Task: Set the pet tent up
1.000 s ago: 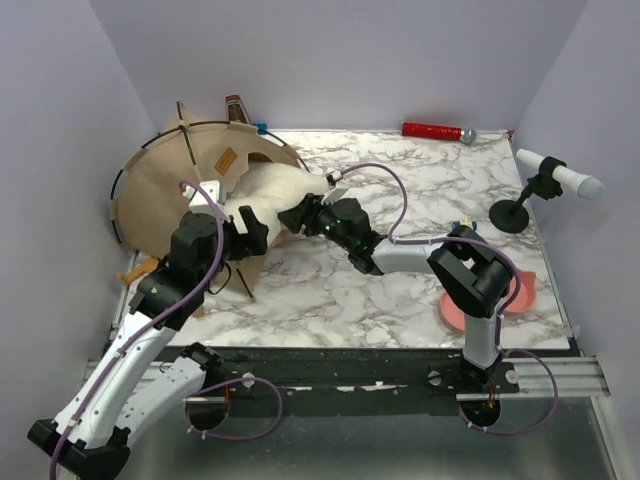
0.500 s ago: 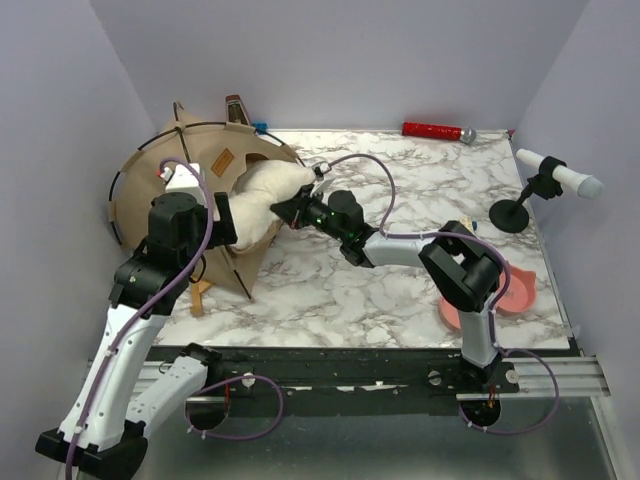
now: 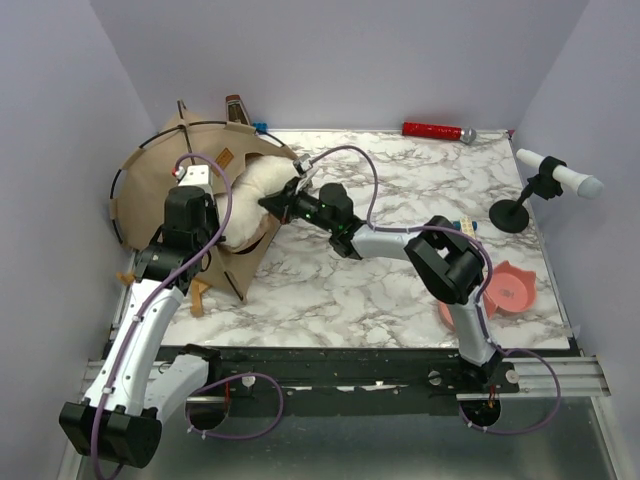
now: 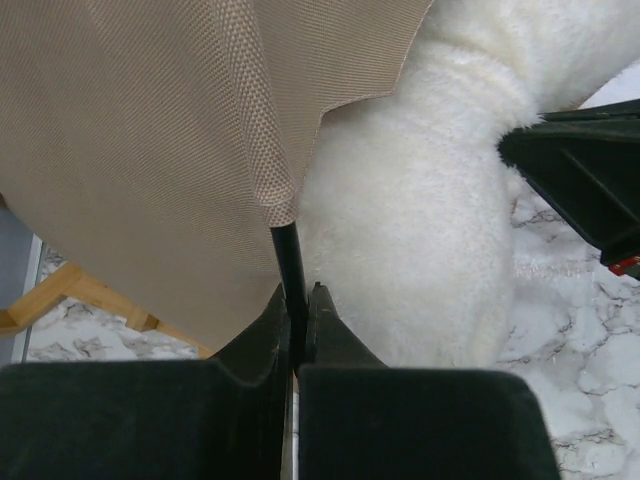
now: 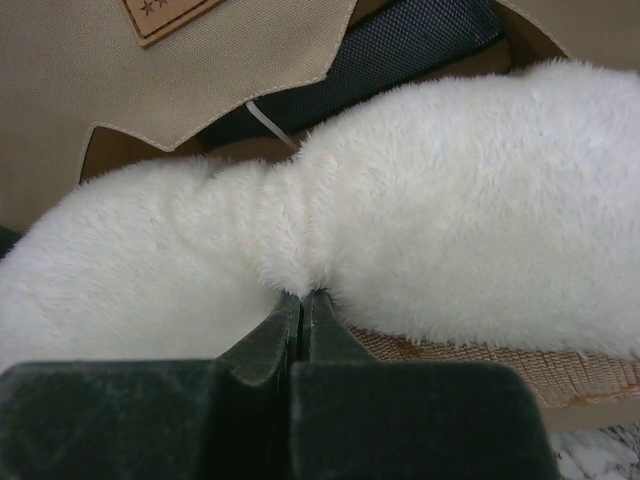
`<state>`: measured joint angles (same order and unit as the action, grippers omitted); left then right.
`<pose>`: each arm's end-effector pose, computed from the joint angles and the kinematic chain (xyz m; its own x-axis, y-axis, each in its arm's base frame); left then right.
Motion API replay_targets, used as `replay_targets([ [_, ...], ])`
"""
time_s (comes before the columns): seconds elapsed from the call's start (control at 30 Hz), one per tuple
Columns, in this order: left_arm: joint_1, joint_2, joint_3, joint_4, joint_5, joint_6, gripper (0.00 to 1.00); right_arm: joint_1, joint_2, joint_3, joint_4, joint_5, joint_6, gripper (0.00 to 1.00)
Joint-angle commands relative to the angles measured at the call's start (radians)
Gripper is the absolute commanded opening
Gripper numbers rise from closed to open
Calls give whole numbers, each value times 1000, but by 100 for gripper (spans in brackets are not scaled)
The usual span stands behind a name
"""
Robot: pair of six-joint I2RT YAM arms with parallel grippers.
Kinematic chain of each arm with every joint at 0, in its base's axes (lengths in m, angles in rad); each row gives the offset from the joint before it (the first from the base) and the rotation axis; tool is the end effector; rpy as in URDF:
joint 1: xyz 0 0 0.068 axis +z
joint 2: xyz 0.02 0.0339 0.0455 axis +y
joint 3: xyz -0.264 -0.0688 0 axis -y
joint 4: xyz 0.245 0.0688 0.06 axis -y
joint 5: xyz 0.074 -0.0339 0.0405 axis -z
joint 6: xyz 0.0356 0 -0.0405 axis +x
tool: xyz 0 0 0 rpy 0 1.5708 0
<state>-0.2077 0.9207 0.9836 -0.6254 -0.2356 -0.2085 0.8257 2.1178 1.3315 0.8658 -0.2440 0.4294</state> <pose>0.1904 -0.0316 0.3410 -0.5121 -0.0978 -0.8534 -0.1009 0.9935 -0.0533 0.3199 0.3594 0.2166 -0.3160 0.2533 -0.9143 -0.8194 0.4130 0.3976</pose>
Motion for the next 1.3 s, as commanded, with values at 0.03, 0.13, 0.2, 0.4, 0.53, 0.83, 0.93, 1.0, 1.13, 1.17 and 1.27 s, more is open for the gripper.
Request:
replay_targets([
  [0.03,12,-36,-37,77,119,93,0,16,97,123,-36,-114,-162,0],
  [0.13,24,-45,-49,90,157,90,0,22,145,198,-95,-137,-221,0],
  [0.2,33,-49,-55,97,185,89,0,26,179,254,-145,-126,-255,0],
  [0.4,61,-73,-78,120,236,72,0,26,310,466,-331,-123,-305,0],
  [0.53,80,-81,-87,130,262,68,0,26,363,526,-382,-79,-270,0],
  [0.83,97,-92,-102,153,283,48,0,9,329,475,-433,117,-173,14],
  [0.93,97,-77,-96,167,287,26,0,6,241,429,-463,112,-186,38],
  [1.0,97,-64,-76,185,309,-4,0,6,176,405,-505,115,-205,64],
  [1.13,98,-16,-6,210,343,-58,0,4,50,350,-574,98,-238,90],
  [1.17,99,0,10,212,335,-64,0,3,18,345,-596,98,-241,91],
  [1.27,98,40,56,232,322,-77,0,2,-68,291,-649,158,-224,94],
])
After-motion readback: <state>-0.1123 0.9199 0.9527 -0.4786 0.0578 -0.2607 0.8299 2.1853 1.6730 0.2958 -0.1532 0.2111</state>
